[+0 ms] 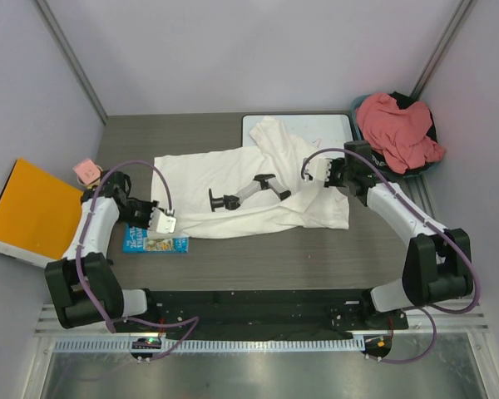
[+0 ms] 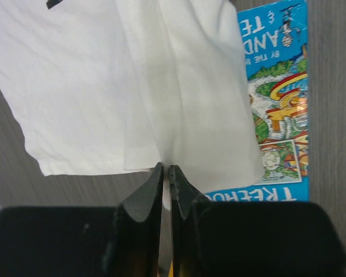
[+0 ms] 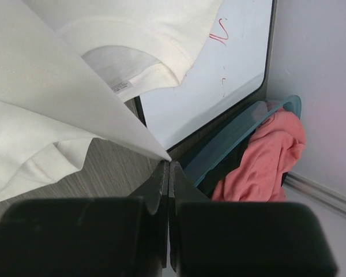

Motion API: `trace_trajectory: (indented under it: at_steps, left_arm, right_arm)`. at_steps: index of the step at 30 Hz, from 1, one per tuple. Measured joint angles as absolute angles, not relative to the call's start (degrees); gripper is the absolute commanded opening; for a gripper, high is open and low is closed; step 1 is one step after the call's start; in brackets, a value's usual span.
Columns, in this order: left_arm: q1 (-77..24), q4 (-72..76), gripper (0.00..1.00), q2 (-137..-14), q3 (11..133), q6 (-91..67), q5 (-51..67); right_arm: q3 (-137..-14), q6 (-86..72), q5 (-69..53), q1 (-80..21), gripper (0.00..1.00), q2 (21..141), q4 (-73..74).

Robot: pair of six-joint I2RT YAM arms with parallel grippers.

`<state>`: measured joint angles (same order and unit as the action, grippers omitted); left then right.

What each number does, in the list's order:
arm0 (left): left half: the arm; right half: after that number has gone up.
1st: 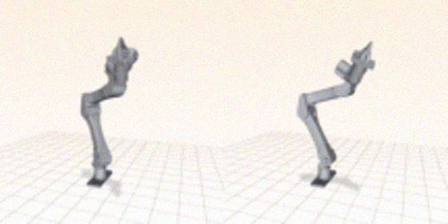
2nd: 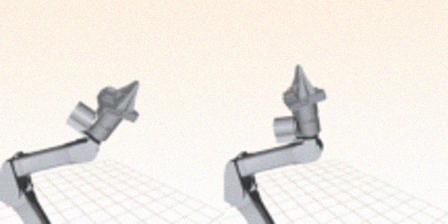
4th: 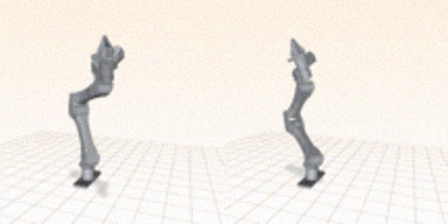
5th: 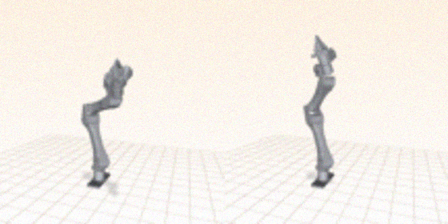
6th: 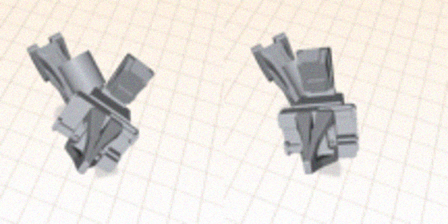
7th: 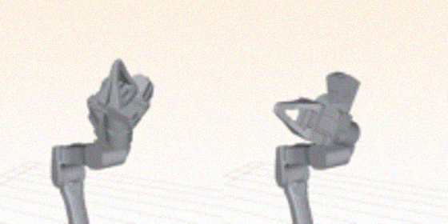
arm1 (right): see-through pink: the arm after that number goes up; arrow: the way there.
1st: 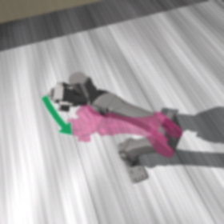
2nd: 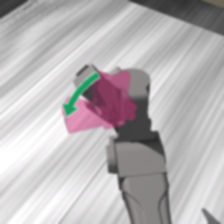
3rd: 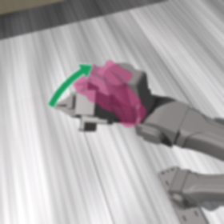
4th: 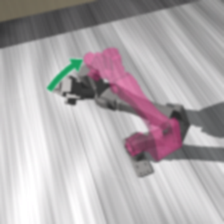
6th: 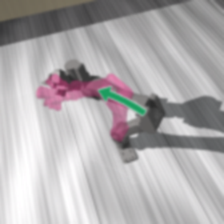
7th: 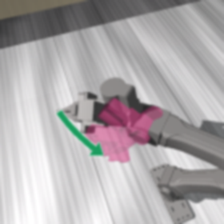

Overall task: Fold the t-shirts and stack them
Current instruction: Fold the flattened tshirt in 1/3 of the way

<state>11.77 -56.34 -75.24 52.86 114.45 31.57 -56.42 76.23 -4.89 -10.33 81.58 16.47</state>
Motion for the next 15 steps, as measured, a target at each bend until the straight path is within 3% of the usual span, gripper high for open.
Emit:
trace_trajectory:
  at_steps: [15]
  left_arm:
    - [10.1, -49.5, 0.09, -79.0, 55.5, 114.5, 31.5]
  right_arm:
    - [-58.1, 75.6, -3.9, -10.3, 0.01, 86.6, 8.3]
